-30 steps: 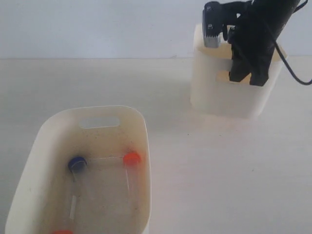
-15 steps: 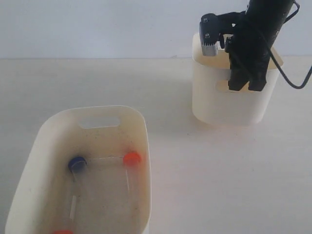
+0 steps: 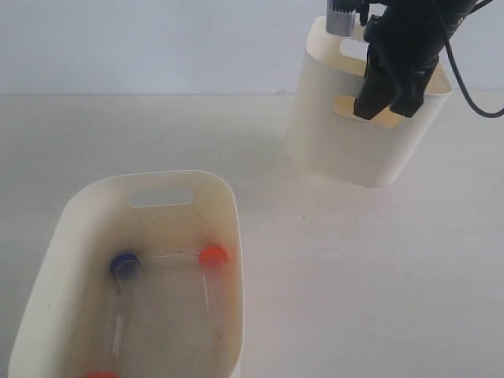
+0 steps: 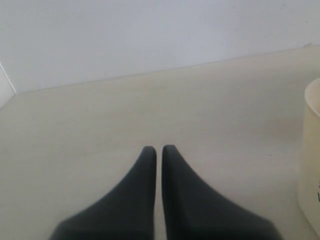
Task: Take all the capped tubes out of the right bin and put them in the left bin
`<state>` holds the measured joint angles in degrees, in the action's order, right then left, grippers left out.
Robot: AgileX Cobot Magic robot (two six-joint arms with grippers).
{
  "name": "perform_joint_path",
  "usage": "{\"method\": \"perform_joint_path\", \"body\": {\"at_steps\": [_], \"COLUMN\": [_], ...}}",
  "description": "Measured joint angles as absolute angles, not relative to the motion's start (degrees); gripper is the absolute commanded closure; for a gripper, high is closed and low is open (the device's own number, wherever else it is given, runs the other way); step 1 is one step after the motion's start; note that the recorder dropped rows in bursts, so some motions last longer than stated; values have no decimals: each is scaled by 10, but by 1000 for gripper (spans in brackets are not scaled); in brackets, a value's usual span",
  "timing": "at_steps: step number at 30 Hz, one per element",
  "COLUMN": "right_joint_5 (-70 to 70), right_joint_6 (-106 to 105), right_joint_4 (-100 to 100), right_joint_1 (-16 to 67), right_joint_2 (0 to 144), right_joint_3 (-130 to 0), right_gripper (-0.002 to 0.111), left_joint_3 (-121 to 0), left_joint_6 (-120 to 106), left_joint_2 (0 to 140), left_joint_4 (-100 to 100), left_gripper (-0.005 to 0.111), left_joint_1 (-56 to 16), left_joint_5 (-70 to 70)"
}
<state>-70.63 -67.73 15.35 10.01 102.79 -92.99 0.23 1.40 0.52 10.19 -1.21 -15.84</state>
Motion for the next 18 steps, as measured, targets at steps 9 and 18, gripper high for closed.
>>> {"method": "perform_joint_path", "body": {"at_steps": [9, 18], "right_joint_5": [-711, -707], "right_joint_6": [-670, -635], "right_joint_4": [169, 299], "right_joint_1": [99, 94], "right_joint_2": [1030, 1030], "right_joint_3": [-885, -885], "right_gripper": [109, 109], "left_joint_3": [2, 2], "left_joint_6": [14, 14], "left_joint_2": [5, 5], "left_joint_4": [102, 102], "left_gripper": [102, 102], "left_joint_1": [-12, -12], "left_joint_5": [-158, -158]}}
